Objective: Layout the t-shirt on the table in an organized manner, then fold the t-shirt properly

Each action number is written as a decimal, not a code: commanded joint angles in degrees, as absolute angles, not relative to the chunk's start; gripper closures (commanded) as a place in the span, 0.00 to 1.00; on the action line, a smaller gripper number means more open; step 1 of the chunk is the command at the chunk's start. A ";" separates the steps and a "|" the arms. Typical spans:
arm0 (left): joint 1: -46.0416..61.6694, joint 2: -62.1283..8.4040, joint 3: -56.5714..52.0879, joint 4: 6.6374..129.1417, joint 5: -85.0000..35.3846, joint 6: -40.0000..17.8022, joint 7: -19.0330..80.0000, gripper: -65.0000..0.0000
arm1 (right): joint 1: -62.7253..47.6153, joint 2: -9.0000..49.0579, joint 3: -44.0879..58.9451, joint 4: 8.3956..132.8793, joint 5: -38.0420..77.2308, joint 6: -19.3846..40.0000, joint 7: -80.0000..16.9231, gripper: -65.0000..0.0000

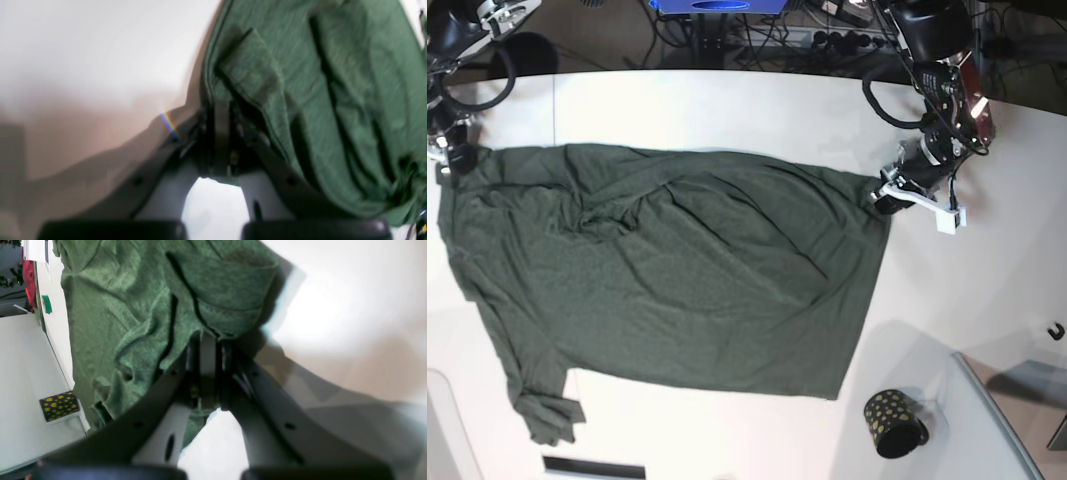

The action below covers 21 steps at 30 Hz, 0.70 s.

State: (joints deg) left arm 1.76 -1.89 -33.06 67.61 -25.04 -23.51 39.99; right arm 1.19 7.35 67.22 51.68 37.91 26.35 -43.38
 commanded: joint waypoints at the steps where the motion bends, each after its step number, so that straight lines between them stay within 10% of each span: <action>1: 1.10 -2.24 -33.27 70.64 -25.19 -23.43 40.92 1.00 | 1.54 8.31 67.12 54.20 36.97 25.54 -44.88 0.99; 21: 2.15 -1.54 -42.15 91.74 -25.36 -19.47 56.75 1.00 | 4.79 8.40 67.56 73.80 37.05 15.34 -61.49 1.00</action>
